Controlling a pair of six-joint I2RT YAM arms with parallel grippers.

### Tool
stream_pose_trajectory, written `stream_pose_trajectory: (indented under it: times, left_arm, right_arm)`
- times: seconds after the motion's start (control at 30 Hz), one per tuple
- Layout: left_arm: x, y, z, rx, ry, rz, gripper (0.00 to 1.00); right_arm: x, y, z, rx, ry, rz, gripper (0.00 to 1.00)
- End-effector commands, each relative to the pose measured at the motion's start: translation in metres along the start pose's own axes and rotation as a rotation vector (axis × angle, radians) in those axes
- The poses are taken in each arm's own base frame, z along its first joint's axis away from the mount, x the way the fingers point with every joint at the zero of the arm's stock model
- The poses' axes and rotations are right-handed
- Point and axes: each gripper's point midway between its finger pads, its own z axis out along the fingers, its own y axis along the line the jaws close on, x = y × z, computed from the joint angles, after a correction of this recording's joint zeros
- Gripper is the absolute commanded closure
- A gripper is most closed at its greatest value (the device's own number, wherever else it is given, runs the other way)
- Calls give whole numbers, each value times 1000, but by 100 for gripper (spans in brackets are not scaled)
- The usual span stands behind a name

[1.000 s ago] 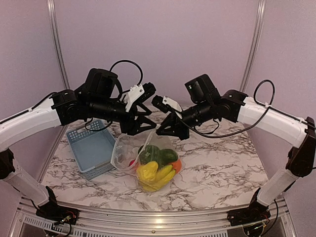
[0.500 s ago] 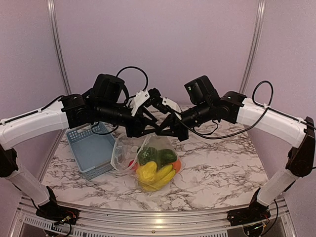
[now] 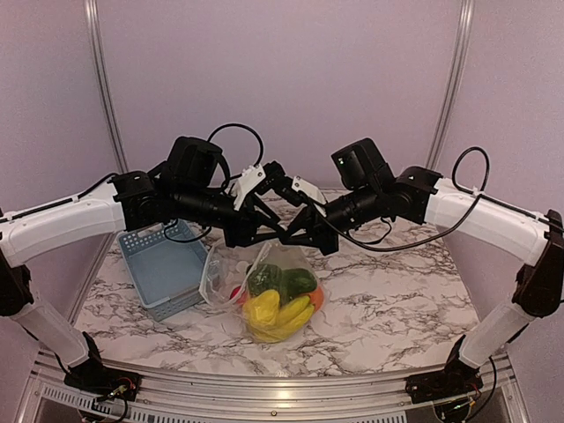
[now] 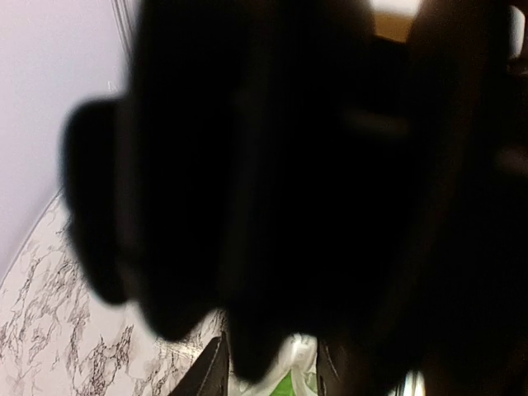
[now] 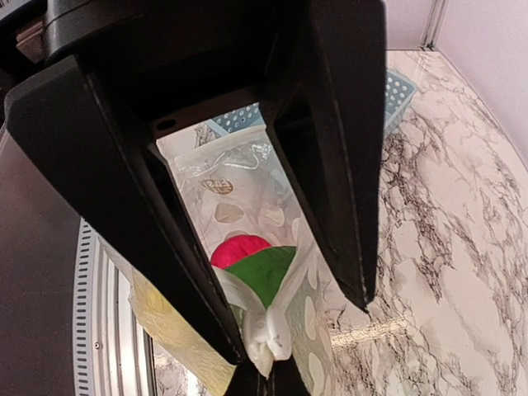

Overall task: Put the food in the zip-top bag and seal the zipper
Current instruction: Hold the zipper from the zipper food storage bag, then hold the zipper food storage bag at the center of the board, then zip the zipper of the food storage bag.

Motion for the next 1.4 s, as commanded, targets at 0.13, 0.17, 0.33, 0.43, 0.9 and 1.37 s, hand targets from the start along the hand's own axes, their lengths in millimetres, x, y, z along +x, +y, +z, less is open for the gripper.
stream_pose_trajectory:
  times: [0.13, 0.17, 0.33, 0.43, 0.9, 1.37]
  left_arm:
    - [0, -7, 1, 51, -26, 23, 65]
    - [1, -7, 2, 54, -23, 25, 66]
    - [0, -5, 4, 53, -23, 31, 76]
    - [0, -6, 3, 55, -25, 38, 82]
    - [4, -11, -1, 83, -33, 20, 100]
    - [27, -1, -7, 18, 35, 16, 99]
  right_arm:
    - [-28, 5, -22, 4, -90, -11, 100]
    - [-28, 4, -23, 6, -89, -9, 100]
    - [-29, 0, -21, 3, -81, 5, 100]
    - [-29, -3, -20, 8, -79, 14, 100]
    - [-28, -27, -45, 53, -152, 86, 100]
    - [-2, -75, -90, 269, -199, 176, 100]
